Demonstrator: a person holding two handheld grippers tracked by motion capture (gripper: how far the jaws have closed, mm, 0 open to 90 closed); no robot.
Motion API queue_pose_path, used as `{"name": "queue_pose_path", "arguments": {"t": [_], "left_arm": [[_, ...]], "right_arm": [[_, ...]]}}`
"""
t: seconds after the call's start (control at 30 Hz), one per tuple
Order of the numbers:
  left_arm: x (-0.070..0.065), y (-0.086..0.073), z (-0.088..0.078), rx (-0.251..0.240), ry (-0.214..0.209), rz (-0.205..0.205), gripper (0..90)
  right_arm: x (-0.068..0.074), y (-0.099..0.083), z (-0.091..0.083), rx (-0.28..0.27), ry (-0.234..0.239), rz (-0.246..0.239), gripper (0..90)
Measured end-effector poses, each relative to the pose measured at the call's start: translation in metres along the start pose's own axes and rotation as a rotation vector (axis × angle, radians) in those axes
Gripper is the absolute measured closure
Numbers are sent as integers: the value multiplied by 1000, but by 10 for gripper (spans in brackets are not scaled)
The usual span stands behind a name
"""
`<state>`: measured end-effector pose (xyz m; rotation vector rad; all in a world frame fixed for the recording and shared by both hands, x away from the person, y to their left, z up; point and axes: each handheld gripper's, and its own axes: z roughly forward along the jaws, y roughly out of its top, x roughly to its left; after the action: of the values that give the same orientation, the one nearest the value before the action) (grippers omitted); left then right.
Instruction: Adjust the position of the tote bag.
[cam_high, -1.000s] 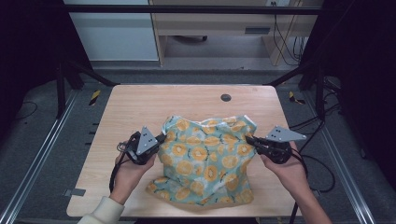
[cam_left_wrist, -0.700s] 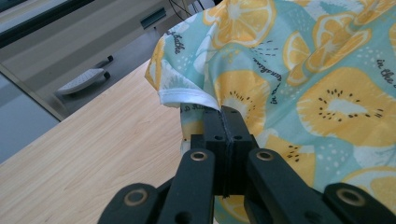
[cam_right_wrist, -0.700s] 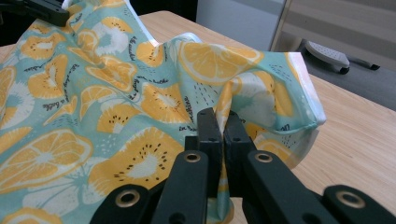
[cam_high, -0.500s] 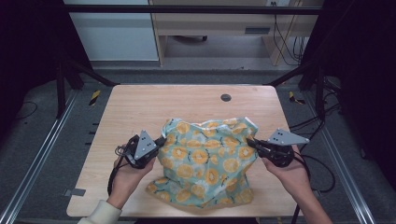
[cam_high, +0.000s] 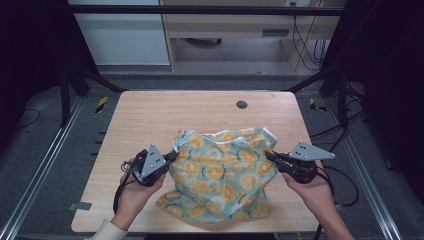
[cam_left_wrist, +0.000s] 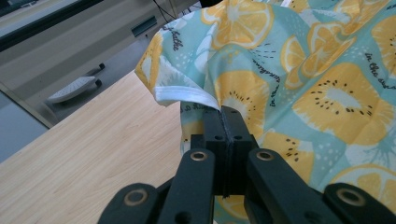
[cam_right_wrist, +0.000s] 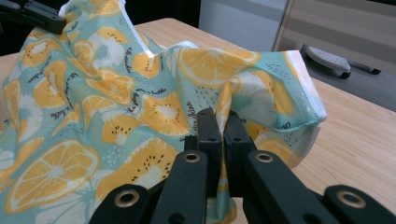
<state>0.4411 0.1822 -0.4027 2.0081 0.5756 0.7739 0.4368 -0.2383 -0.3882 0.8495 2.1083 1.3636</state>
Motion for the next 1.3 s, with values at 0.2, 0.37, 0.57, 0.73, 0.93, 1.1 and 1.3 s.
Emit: {"name": "queue_pose_path", "arguments": {"t": [0.2,0.37,0.57,0.73,0.93,1.1,1.3], "left_arm": [[-3,-2,-4,-8,-10,-3,900],[-5,-4,-5,-6,-14,0,900],[-8,-9,-5,-3,-23,-9,900],[-11,-10,-7,-9,-35,-12,900],[-14,-11,-12,-25,-53,-27,900],[-18,-14,-16,-31,-66,-31,900],[-22,-19,-22,-46,-96,-34,900]], "right_arm": [[3,-2,-5,-8,6,2,884],[5,-4,-8,-8,11,3,884],[8,-7,-8,0,18,-2,883],[10,-10,-11,-1,24,1,882],[12,-13,-15,-3,37,7,879],[15,-18,-18,1,42,10,879],[19,-24,-21,6,57,14,874]]}}
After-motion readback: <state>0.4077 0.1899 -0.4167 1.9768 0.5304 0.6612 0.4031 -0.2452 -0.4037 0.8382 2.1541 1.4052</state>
